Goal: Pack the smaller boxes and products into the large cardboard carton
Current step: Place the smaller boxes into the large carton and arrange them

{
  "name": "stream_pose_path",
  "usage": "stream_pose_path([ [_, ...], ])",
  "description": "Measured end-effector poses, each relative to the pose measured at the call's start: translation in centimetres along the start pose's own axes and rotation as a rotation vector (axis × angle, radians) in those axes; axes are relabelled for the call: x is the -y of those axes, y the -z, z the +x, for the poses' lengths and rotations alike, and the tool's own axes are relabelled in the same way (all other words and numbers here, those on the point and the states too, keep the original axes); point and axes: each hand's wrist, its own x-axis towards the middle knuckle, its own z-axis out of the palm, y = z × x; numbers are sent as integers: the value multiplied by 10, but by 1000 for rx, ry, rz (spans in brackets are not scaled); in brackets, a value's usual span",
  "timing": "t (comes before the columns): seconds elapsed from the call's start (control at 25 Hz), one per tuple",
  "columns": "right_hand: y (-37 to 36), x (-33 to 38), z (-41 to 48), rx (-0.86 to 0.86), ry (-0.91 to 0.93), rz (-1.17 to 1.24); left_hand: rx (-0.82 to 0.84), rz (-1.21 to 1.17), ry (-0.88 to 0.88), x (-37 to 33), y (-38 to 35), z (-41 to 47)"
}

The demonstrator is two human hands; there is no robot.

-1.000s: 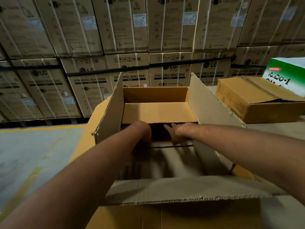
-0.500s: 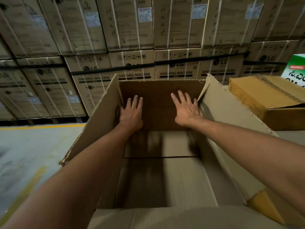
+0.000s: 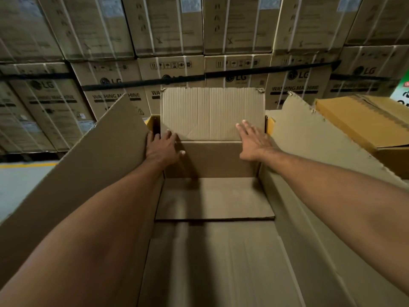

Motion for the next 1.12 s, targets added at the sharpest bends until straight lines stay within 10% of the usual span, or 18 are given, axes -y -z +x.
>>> stream_pose_path([
  [0.52,36,-3,-33,-198,41,-134,109,-9,-66,-4,50,-30],
  [0.88,103,13,-151,128,131,-286,330,-121,-216,-40,135,-93],
  [1.12,119,10,-251,1,191,-521,317,-119,-333,-86,158,-159],
])
